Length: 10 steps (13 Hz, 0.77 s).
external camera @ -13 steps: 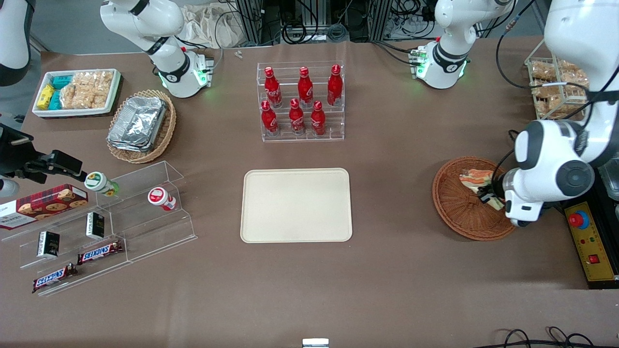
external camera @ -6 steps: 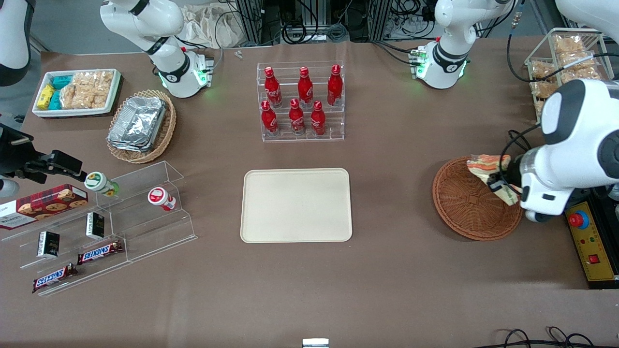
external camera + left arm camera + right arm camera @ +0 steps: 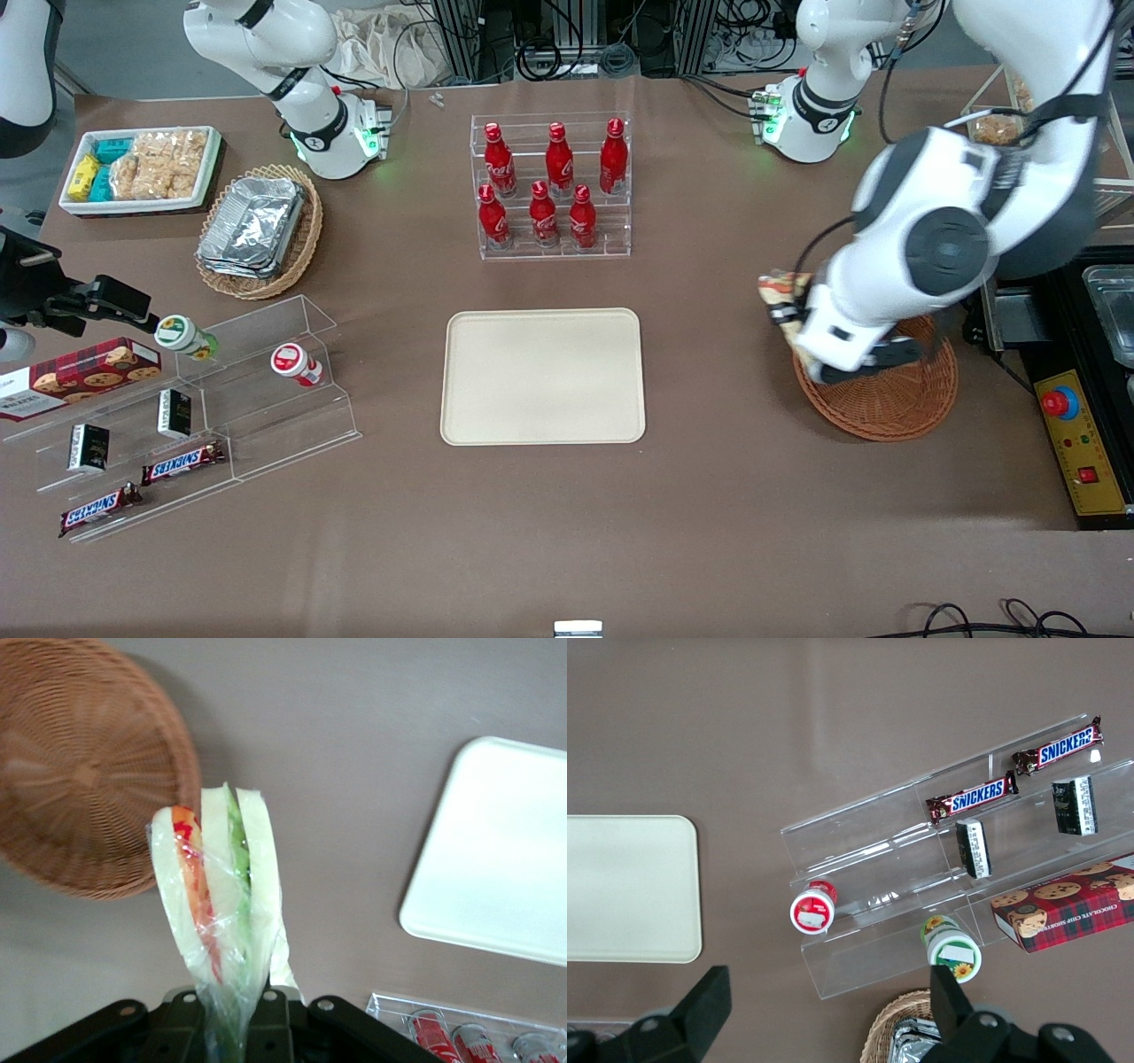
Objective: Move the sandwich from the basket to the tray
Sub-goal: 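Carry the held sandwich over the cream tray and lower it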
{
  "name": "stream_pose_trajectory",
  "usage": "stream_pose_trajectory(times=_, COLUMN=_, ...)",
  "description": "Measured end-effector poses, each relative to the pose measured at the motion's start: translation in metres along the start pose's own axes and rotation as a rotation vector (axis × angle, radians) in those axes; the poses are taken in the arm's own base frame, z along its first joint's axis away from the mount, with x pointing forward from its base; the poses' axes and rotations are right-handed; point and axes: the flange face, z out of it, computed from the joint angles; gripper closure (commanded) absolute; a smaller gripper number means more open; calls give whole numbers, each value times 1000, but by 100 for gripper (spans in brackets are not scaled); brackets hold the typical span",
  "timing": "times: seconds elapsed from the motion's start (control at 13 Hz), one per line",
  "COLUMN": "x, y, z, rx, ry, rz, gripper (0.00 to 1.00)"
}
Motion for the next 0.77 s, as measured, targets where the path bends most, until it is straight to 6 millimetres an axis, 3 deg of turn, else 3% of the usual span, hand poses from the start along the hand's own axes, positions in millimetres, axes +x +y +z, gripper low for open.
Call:
stream_pose_trajectory(times=0.23, x=-26, y=77, z=35, rx=-37, ry=48, rz=121, gripper=91)
stream_pose_trajectory(times=0.46, x=-42, y=143, z=85, rx=-38, ry=140, rz=171, gripper=92)
stream_pose_trajectory(times=0.62, x=-45, y=168, z=120, rx=-51, ry=148, rz=207, gripper=92)
stream_pose_trajectory(times=0.77, x=-38, y=178, z=151, rx=-76, ry=139, rz=230, gripper=92)
